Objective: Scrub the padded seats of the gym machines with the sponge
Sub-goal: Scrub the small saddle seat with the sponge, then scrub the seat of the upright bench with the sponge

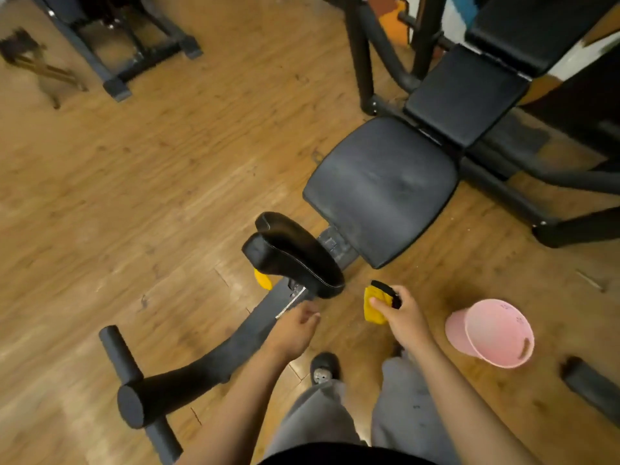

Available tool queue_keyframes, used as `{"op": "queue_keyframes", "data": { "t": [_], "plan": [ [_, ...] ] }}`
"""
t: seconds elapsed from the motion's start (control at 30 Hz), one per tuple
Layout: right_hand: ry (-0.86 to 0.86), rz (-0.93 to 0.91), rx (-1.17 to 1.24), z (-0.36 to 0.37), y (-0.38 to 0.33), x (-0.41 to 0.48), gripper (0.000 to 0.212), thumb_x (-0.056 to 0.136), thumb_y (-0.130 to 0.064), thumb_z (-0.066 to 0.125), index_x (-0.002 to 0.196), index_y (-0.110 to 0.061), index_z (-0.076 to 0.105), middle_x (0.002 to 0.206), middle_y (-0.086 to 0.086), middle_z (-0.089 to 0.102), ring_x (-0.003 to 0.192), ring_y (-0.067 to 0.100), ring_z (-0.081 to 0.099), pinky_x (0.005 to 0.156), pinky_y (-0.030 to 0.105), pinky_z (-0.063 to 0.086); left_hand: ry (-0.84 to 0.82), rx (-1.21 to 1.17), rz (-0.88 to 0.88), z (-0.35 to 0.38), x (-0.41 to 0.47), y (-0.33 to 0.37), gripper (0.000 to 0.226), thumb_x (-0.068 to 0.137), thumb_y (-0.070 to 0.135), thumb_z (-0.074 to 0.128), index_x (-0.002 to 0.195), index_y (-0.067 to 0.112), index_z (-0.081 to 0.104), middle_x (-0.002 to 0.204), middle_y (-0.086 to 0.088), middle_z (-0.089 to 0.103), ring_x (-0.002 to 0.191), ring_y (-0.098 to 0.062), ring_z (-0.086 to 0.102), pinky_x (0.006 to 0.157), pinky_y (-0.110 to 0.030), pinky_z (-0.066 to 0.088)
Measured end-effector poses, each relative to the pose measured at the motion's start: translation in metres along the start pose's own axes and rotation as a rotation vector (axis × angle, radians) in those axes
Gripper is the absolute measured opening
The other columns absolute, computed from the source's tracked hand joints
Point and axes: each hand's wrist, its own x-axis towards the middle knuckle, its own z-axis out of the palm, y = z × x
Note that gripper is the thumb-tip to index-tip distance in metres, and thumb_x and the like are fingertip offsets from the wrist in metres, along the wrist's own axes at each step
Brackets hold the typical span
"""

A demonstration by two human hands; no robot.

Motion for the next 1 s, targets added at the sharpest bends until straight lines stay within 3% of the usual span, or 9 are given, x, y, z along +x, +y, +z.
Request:
{"op": "queue_keyframes", "data": {
  "t": [0.07,0.17,0.3,0.37,0.5,0.63,0.87,1.0],
  "plan": [
    [0.069,-0.02,0.062,-0.024,0.005,-0.026,0.032,0.086,-0.022,0.07,0.113,-0.013,0.056,0.105,0.004,0.063,0.097,0.022,0.06,0.077,0.029,0.047,-0.145,0.158,0.078,-0.002,-0.007,0.012,0.023,0.1,0.02,0.043,0.115,0.012,0.059,0.114,-0.002,0.06,0.106,-0.018,0.056,0.091,-0.024,0.042],
    [0.227,-0.07,0.122,-0.064,0.019,-0.067,0.023,0.086,-0.018,0.071,0.104,-0.012,0.058,0.092,0.0,0.063,0.085,0.015,0.058,0.068,0.019,0.043,-0.214,0.319,0.255,0.004,-0.015,0.03,0.024,0.1,0.02,0.043,0.11,0.01,0.062,0.114,-0.004,0.063,0.106,-0.021,0.059,0.097,-0.037,0.046],
    [0.467,-0.047,0.241,-0.11,0.063,-0.134,0.022,0.084,-0.013,0.072,0.101,-0.009,0.06,0.091,0.008,0.065,0.082,0.017,0.058,0.073,0.03,0.046,-0.349,0.503,0.471,0.03,-0.023,0.045,0.029,0.09,0.036,0.043,0.091,0.017,0.064,0.097,-0.004,0.067,0.097,-0.021,0.063,0.091,-0.04,0.048],
    [0.579,0.01,0.345,-0.126,0.091,-0.178,0.023,0.085,-0.012,0.071,0.104,-0.011,0.06,0.09,0.003,0.066,0.081,0.015,0.06,0.071,0.026,0.048,-0.43,0.573,0.53,0.05,-0.029,0.05,0.027,0.086,0.046,0.042,0.084,0.027,0.061,0.094,0.001,0.066,0.097,-0.021,0.064,0.092,-0.038,0.048],
    [0.815,0.15,0.459,-0.135,0.161,-0.276,0.022,0.085,-0.019,0.072,0.103,-0.015,0.06,0.085,0.001,0.064,0.081,0.021,0.061,0.073,0.035,0.048,-0.613,0.765,0.617,0.108,-0.063,0.066,0.013,0.098,0.021,0.048,0.099,0.021,0.061,0.109,-0.004,0.066,0.108,-0.021,0.061,0.094,-0.03,0.043],
    [0.904,0.325,0.555,-0.105,0.233,-0.382,0.019,0.089,-0.021,0.067,0.103,-0.018,0.054,0.09,0.002,0.06,0.079,0.016,0.057,0.076,0.037,0.047,-0.691,0.913,0.742,0.184,-0.126,0.063,0.03,0.101,0.02,0.046,0.127,0.01,0.054,0.128,-0.004,0.061,0.119,-0.019,0.056,0.098,-0.025,0.041],
    [1.069,0.668,0.713,0.0,0.349,-0.545,0.025,0.087,-0.027,0.069,0.105,-0.02,0.053,0.094,0.004,0.062,0.082,0.018,0.059,0.071,0.036,0.049,-0.944,1.021,0.899,0.294,-0.265,-0.025,0.027,0.097,0.024,0.052,0.123,0.017,0.058,0.127,0.003,0.061,0.116,-0.013,0.057,0.097,-0.027,0.045],
    [1.154,0.784,0.854,0.053,0.39,-0.612,0.03,0.087,-0.025,0.069,0.11,-0.017,0.053,0.099,0.007,0.062,0.085,0.023,0.06,0.073,0.04,0.052,-1.131,1.123,0.933,0.328,-0.314,-0.051,0.016,0.095,0.027,0.056,0.11,0.028,0.063,0.117,0.013,0.063,0.111,-0.005,0.057,0.096,-0.031,0.049]
  ]
}}
